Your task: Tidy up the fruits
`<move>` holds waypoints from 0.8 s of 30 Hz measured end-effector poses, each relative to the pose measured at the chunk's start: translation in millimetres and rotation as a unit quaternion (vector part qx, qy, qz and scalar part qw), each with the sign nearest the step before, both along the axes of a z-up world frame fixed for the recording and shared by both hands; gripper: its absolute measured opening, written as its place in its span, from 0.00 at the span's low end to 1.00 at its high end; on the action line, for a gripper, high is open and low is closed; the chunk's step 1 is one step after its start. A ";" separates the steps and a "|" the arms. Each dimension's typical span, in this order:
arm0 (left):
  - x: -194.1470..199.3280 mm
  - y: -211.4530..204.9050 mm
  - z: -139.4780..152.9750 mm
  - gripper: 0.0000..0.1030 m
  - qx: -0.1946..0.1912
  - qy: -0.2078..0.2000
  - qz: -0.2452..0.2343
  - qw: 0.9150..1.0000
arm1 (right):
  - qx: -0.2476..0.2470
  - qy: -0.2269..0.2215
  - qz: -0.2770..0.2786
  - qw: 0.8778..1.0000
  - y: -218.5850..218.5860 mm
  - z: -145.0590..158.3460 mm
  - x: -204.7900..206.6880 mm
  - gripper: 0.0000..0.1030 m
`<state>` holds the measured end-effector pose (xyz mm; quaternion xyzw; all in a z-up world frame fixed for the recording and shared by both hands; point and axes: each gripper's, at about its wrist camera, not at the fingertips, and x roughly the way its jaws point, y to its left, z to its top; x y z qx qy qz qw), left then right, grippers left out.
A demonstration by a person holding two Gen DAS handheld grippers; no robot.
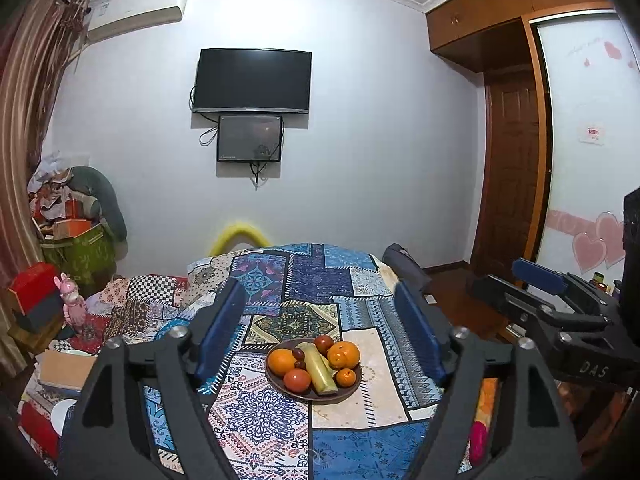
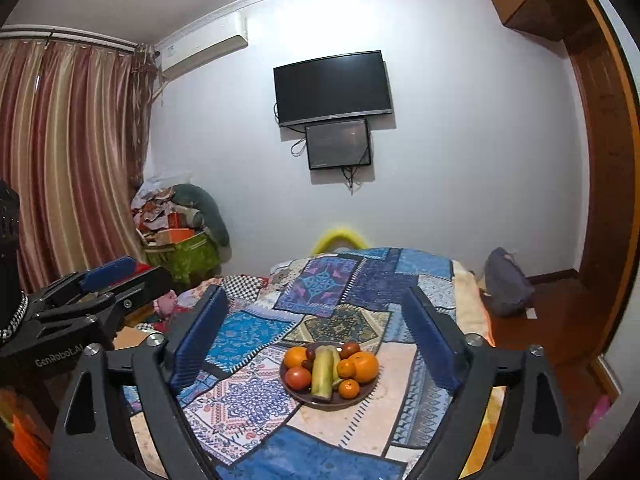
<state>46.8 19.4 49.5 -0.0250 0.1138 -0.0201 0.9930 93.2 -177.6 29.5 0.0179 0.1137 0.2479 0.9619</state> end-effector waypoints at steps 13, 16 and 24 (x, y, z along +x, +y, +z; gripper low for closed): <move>-10.2 1.6 -4.0 0.99 0.001 -0.013 0.008 1.000 | -0.008 -0.020 -0.035 0.999 -2.2 -1.9 -14.6 1.00; -10.9 1.8 -4.3 0.99 0.002 -0.013 0.010 1.000 | -0.008 -0.020 -0.037 0.999 -3.8 -3.1 -15.7 1.00; -10.4 2.3 -5.2 1.00 -0.002 -0.014 0.012 1.000 | -0.002 -0.018 -0.038 0.999 -8.6 -1.5 -16.2 1.00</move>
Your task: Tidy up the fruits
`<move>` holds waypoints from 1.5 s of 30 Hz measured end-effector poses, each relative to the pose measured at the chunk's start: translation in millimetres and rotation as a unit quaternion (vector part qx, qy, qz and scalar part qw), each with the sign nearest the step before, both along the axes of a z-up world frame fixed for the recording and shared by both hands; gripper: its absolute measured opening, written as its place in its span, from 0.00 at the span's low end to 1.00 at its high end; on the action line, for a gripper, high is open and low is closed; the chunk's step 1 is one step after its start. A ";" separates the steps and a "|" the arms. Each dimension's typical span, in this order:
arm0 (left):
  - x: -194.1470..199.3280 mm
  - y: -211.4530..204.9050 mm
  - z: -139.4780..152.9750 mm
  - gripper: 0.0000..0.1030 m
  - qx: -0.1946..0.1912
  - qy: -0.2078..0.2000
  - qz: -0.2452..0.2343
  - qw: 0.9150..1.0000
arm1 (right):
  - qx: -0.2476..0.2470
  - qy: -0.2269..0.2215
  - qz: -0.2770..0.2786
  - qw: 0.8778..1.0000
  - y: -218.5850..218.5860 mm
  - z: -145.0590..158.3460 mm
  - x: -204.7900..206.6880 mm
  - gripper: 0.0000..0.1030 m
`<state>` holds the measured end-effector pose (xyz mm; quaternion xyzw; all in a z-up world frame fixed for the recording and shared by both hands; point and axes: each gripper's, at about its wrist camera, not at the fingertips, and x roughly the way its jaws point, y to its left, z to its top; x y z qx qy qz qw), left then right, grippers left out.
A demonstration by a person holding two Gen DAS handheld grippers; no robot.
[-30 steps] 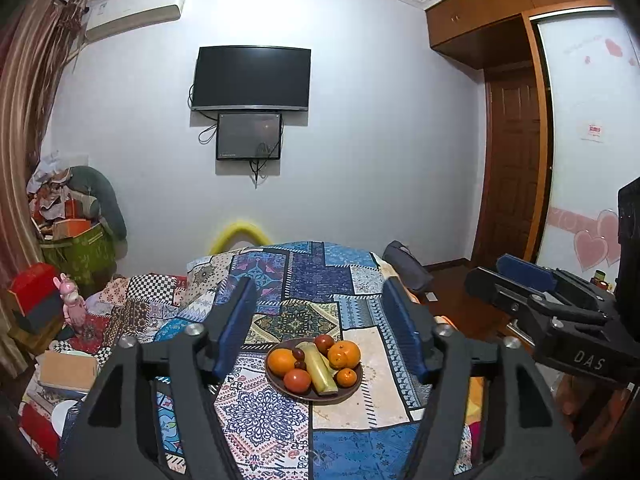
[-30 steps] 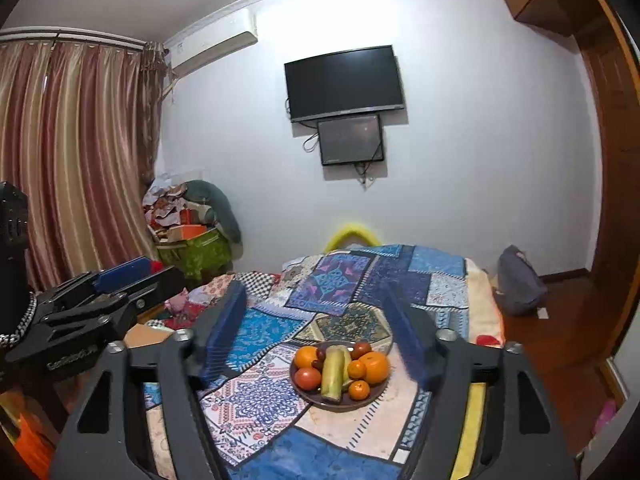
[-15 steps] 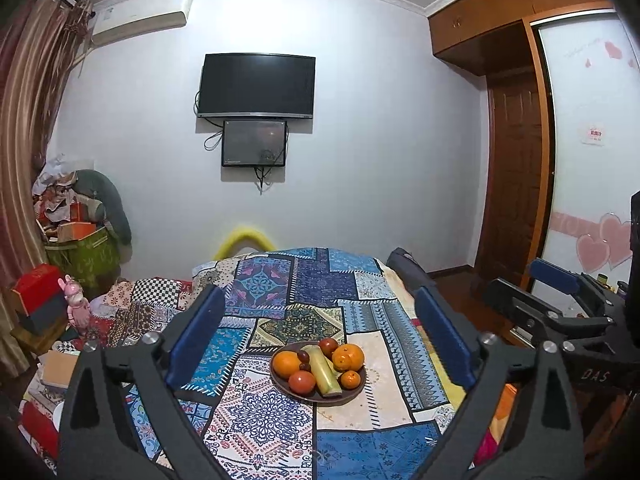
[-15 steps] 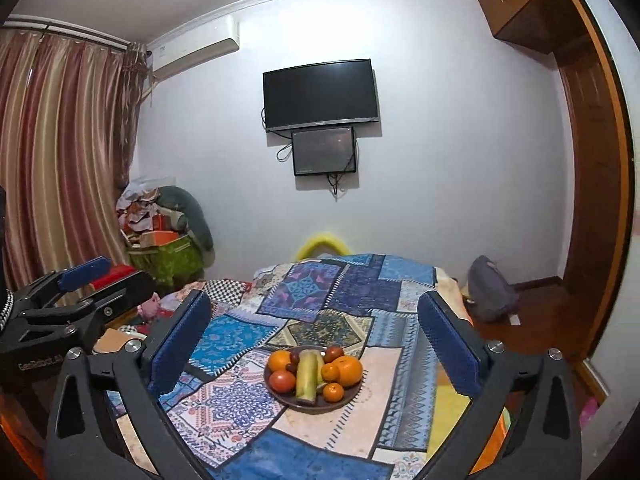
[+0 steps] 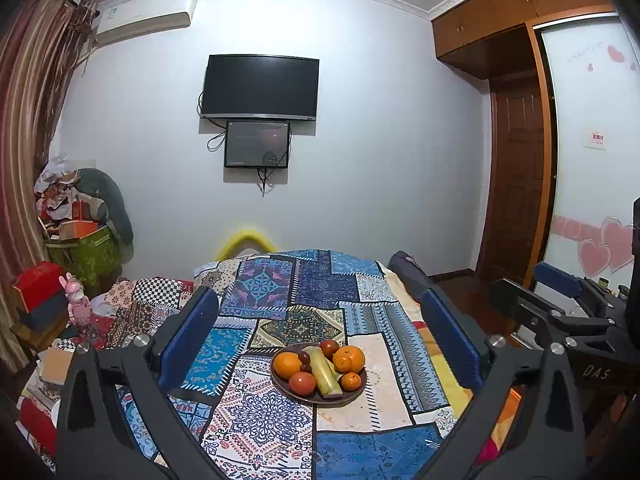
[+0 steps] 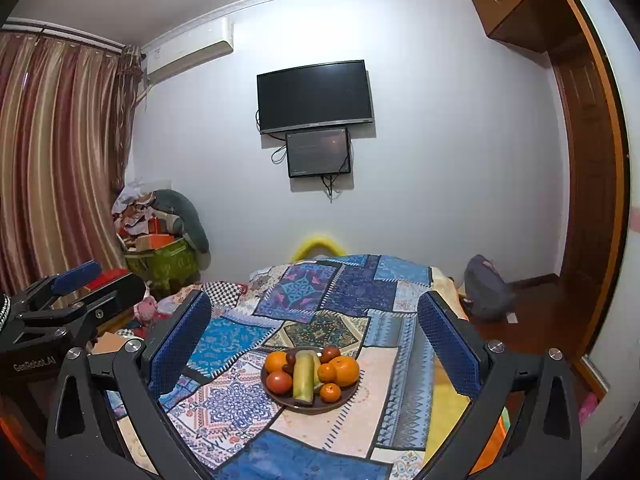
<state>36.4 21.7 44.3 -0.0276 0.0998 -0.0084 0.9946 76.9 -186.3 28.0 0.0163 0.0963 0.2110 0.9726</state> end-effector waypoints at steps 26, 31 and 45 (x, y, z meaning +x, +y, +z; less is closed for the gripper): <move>-4.0 -3.4 0.0 1.00 0.005 -0.004 0.002 1.000 | 0.003 -0.009 0.005 1.000 0.7 5.7 -4.9 1.00; -5.4 -5.0 0.3 1.00 0.005 -0.005 0.001 1.000 | 0.004 -0.011 0.005 1.000 0.2 5.8 -4.6 1.00; -8.6 -8.1 2.2 1.00 0.007 -0.006 0.002 1.000 | 0.005 -0.014 0.005 1.000 0.3 7.1 -5.2 1.00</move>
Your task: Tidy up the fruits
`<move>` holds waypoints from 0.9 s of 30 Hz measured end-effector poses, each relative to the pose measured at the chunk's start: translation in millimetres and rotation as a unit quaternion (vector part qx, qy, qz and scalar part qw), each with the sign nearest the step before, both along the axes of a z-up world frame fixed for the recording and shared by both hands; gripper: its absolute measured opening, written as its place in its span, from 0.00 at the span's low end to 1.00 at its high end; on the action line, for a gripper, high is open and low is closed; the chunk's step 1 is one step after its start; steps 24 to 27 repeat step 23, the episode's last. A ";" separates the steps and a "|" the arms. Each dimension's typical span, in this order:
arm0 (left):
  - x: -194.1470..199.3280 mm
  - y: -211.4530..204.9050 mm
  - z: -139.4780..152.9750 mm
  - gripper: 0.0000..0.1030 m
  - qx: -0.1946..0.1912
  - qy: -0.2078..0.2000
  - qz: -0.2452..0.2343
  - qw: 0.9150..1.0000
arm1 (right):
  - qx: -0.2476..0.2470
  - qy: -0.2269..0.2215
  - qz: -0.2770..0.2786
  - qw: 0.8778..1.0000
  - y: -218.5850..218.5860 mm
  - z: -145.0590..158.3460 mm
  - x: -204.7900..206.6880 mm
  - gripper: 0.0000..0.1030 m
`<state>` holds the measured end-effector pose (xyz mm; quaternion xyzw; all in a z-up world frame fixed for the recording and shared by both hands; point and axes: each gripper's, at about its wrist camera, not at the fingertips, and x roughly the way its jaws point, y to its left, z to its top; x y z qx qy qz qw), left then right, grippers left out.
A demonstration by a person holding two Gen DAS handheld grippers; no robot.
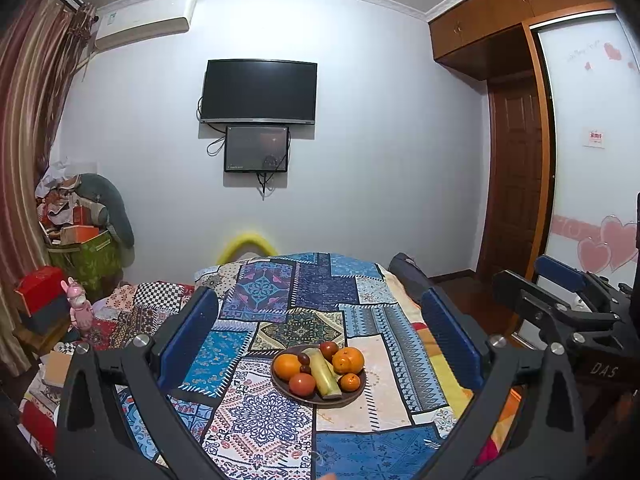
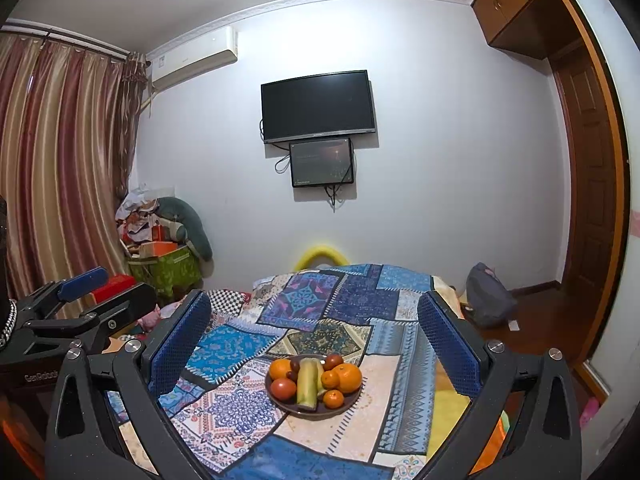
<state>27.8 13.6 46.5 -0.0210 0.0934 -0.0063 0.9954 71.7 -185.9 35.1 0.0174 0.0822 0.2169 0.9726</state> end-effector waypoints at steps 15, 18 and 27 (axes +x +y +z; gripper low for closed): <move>1.6 3.8 0.0 1.00 -0.013 0.013 -0.010 1.000 | -0.001 0.002 -0.001 1.000 -1.3 -0.5 -1.0 1.00; 1.4 3.2 -0.5 1.00 -0.011 0.012 -0.008 1.000 | -0.003 0.002 -0.001 1.000 -1.7 0.3 -1.6 1.00; 0.8 2.4 -1.0 1.00 -0.008 0.013 -0.008 1.000 | -0.002 0.003 -0.001 1.000 -1.8 0.5 -1.6 1.00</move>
